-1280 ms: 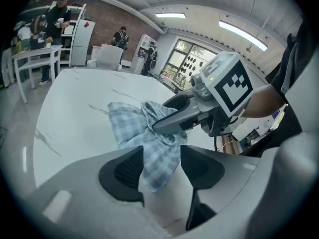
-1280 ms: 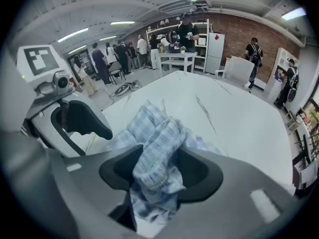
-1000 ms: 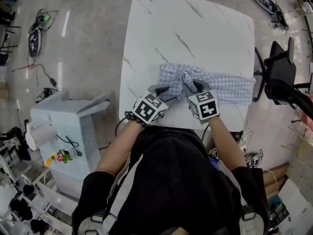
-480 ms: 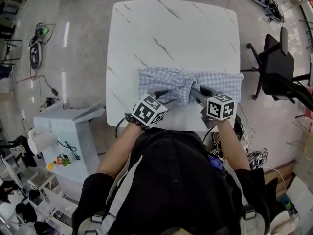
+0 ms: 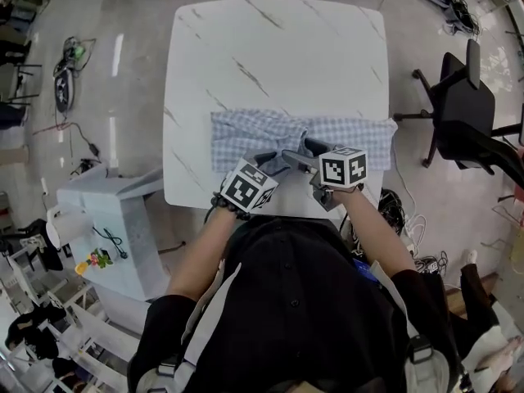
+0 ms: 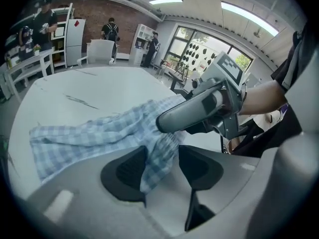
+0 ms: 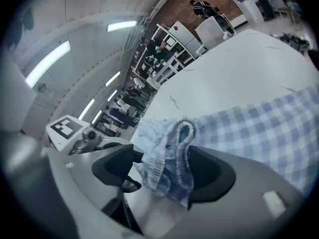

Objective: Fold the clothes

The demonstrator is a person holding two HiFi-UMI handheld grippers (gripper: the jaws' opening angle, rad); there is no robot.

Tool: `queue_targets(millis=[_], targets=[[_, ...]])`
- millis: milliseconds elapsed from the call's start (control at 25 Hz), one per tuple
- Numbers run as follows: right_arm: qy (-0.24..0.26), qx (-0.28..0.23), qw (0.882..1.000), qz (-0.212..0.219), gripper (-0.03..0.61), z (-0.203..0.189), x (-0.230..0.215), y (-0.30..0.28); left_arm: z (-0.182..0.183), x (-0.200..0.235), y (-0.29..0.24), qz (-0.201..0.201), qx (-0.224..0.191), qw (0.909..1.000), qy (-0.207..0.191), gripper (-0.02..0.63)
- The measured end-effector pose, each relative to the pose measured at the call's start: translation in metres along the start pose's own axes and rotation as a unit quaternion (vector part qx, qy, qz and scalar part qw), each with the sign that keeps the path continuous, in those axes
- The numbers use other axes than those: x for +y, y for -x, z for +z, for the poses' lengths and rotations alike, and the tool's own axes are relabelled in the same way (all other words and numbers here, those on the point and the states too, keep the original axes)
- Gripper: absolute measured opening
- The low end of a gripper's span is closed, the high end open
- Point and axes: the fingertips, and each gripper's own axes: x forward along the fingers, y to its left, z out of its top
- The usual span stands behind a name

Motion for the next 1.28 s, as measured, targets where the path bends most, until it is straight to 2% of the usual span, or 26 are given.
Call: queue_targets(millis=[80,160,240,360,520,720,920,1120,1280], targets=[[0.044,0.026,0.998,-0.044,0.331,-0.005,-0.004,-0.009,-0.007,0.002,0.006,0.010,0.003,0.9999,0.001,0.219],[0.066,0.036,0.994,-0.074,0.253,-0.006,-0.005,-0.014,-0.015,0.008,0.017,0.017,0.002,0.9998,0.005,0.219],[0.049,0.030,0.995,-0.083,0.168,-0.004,-0.007,-0.014,-0.021,0.020,0.028,0.022,0.000,0.9997,0.010,0.219],[0.004,0.011,0.996,-0.088,0.083,0.004,-0.011,-0.009,-0.031,0.046,0.044,0.038,0.004,0.9991,0.017,0.219],[0.005,-0.003,0.997,-0.077,0.069,0.017,0.002,0.003,-0.037,0.073,0.060,0.058,0.001,0.9980,0.026,0.221],[0.023,-0.014,0.998,-0.065,0.067,0.027,0.018,0.021,-0.031,0.076,0.059,0.053,0.002,0.9985,0.012,0.232],[0.042,-0.015,0.993,-0.107,0.067,0.027,-0.004,0.047,-0.022,0.067,0.049,0.041,0.005,0.9991,0.004,0.235],[0.022,-0.020,0.989,-0.144,0.066,0.027,-0.038,0.076,-0.018,0.059,0.041,0.037,0.016,0.9992,-0.002,0.235],[0.021,-0.003,0.985,-0.172,0.067,0.016,-0.061,0.072,-0.020,0.065,0.036,0.045,0.020,0.9988,0.003,0.235]])
